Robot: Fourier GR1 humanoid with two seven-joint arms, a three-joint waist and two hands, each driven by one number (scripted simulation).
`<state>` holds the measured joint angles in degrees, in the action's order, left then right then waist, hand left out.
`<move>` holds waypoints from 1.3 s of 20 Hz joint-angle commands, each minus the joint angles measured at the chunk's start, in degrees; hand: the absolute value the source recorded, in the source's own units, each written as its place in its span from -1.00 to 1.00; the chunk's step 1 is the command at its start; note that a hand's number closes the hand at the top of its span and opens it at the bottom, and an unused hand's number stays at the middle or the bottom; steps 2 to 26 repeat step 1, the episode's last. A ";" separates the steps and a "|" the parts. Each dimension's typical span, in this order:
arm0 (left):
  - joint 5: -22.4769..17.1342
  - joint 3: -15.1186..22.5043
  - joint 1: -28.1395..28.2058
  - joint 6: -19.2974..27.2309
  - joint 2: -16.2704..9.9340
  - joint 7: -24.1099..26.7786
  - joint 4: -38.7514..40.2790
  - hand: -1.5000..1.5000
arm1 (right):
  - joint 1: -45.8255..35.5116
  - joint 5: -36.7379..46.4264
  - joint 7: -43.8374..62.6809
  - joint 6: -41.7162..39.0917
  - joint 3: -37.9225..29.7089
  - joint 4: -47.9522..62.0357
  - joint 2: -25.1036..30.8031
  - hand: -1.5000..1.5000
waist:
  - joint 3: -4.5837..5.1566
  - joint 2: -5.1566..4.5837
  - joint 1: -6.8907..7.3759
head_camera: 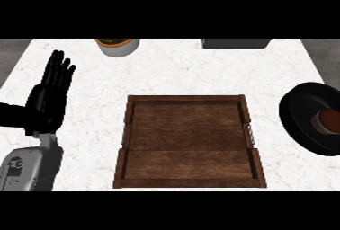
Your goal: Pick the cupcake from the tray and place it in the pot
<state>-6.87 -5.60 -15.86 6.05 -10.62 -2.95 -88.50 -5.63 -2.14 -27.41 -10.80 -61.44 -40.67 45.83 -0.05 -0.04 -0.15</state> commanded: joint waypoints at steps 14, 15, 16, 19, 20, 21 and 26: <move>-0.39 -0.97 0.73 -0.50 -0.44 -0.47 -1.07 0.00 | 1.36 -0.63 -6.17 -0.82 0.29 8.97 4.01 -1.00 | -0.02 0.00 0.22; -0.39 -0.97 0.73 -0.50 -0.44 -0.47 -1.07 0.00 | 1.36 -0.63 -6.17 -0.82 0.29 8.97 4.01 -1.00 | -0.02 0.00 0.22; -0.39 -0.97 0.73 -0.50 -0.44 -0.47 -1.07 0.00 | 1.36 -0.63 -6.17 -0.82 0.29 8.97 4.01 -1.00 | -0.02 0.00 0.22; -0.39 -0.97 0.73 -0.50 -0.44 -0.47 -1.07 0.00 | 1.36 -0.63 -6.17 -0.82 0.29 8.97 4.01 -1.00 | -0.02 0.00 0.22; -0.39 -0.97 0.73 -0.50 -0.44 -0.47 -1.07 0.00 | 1.36 -0.63 -6.17 -0.82 0.29 8.97 4.01 -1.00 | -0.02 0.00 0.22; -0.39 -0.97 0.73 -0.50 -0.44 -0.47 -1.07 0.00 | 1.36 -0.63 -6.17 -0.82 0.29 8.97 4.01 -1.00 | -0.02 0.00 0.22; -0.39 -0.97 0.73 -0.50 -0.44 -0.47 -1.07 0.00 | 1.36 -0.63 -6.17 -0.82 0.29 8.97 4.01 -1.00 | -0.02 0.00 0.22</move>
